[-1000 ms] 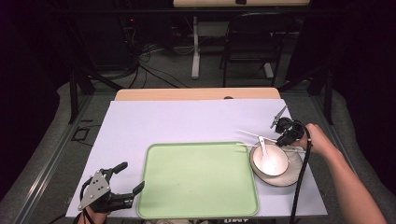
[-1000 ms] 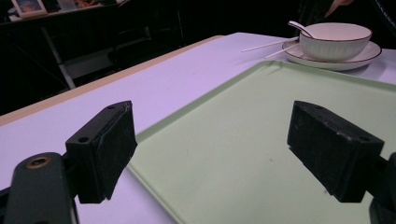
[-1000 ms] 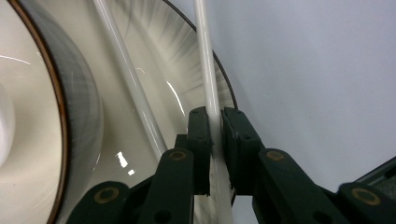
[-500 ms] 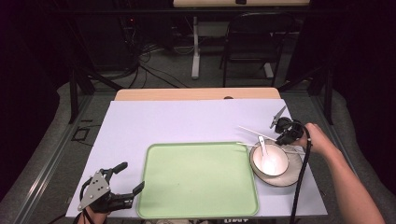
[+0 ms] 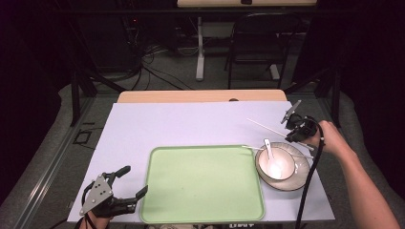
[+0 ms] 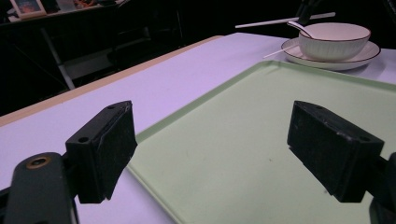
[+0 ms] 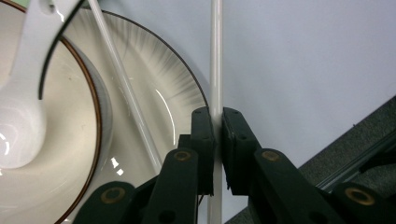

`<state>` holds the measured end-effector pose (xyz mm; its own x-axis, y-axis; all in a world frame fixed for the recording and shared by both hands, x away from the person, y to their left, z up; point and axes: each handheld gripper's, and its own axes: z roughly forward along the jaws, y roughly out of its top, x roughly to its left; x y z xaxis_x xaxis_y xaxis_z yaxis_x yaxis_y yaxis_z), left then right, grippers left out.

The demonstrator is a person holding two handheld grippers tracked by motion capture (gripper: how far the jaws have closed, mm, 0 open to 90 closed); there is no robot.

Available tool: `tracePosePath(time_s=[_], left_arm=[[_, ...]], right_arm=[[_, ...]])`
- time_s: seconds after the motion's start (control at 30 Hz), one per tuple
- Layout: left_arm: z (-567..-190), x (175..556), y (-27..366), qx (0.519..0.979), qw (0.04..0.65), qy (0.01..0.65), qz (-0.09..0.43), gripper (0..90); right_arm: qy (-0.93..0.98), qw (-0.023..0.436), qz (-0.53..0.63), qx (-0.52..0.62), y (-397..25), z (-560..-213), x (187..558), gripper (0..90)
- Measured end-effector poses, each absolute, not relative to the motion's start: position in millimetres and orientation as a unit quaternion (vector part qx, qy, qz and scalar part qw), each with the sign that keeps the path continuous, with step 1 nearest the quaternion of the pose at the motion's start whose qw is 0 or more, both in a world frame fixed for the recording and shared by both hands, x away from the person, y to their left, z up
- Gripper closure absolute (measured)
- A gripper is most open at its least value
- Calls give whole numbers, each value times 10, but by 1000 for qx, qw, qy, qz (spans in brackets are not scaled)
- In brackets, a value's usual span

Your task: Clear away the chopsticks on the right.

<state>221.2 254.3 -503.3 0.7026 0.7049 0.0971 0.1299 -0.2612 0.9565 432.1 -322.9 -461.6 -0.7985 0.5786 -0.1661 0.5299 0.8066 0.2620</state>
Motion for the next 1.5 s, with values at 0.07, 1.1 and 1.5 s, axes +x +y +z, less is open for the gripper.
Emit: tracePosePath(time_s=[0.07, 1.1, 1.5], left_arm=[[-5033, 2212, 2542, 748, 540, 279, 266, 154], [-5035, 2213, 2536, 749, 539, 279, 265, 154], [-5035, 2212, 2536, 749, 539, 279, 265, 154]], right_arm=[[940, 125, 110, 298, -3234, -4563, 4303, 840], [907, 144, 130, 374, -2884, -4016, 3806, 839], [895, 136, 158, 395, -2654, -3966, 3578, 840]])
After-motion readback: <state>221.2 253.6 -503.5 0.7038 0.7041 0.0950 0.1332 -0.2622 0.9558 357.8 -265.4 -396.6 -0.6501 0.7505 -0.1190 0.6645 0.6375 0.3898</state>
